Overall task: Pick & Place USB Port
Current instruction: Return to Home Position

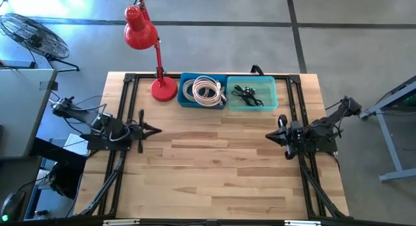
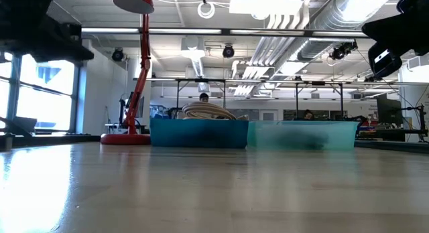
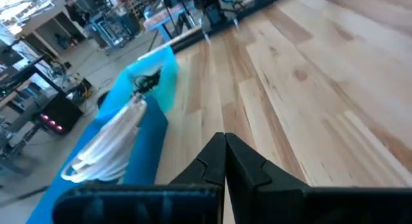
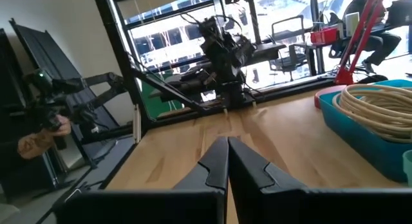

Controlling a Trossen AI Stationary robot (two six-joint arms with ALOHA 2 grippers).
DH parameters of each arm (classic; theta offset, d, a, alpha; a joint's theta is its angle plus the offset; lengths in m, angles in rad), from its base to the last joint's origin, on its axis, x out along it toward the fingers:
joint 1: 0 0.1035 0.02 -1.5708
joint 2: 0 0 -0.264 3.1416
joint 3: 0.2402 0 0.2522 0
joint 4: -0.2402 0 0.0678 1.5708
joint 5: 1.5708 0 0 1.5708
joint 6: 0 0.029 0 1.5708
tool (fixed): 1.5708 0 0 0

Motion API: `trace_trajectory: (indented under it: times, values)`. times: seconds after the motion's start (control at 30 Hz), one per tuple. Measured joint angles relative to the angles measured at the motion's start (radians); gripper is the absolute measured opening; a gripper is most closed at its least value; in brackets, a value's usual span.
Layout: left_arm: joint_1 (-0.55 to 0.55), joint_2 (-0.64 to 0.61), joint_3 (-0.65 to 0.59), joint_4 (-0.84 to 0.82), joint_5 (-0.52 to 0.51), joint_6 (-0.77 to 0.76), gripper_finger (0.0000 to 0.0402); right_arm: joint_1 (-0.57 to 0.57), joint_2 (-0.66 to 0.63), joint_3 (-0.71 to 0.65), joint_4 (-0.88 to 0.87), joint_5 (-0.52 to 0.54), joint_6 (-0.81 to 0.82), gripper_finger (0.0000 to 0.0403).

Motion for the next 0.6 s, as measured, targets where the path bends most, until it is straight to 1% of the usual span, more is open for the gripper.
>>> trace_trajectory:
  times: [0.2,0.33,0.47,0.6]
  values:
    - [0.0,-0.004,-0.132,0.142,-0.001,0.008,0.0,-0.082,0.0,0.0,-0.002,-0.081,-0.012,0.0]
    - [0.0,0.001,-0.14,0.186,0.027,0.048,0.0,-0.158,0.0,0.0,-0.006,-0.157,-0.028,0.0]
    - [0.0,-0.011,-0.143,0.209,0.033,0.106,0.0,-0.241,0.0,0.0,-0.012,-0.233,-0.028,0.0]
    - [0.0,-0.01,-0.143,0.206,0.029,0.122,0.0,-0.317,0.0,0.0,-0.023,-0.312,-0.023,0.0]
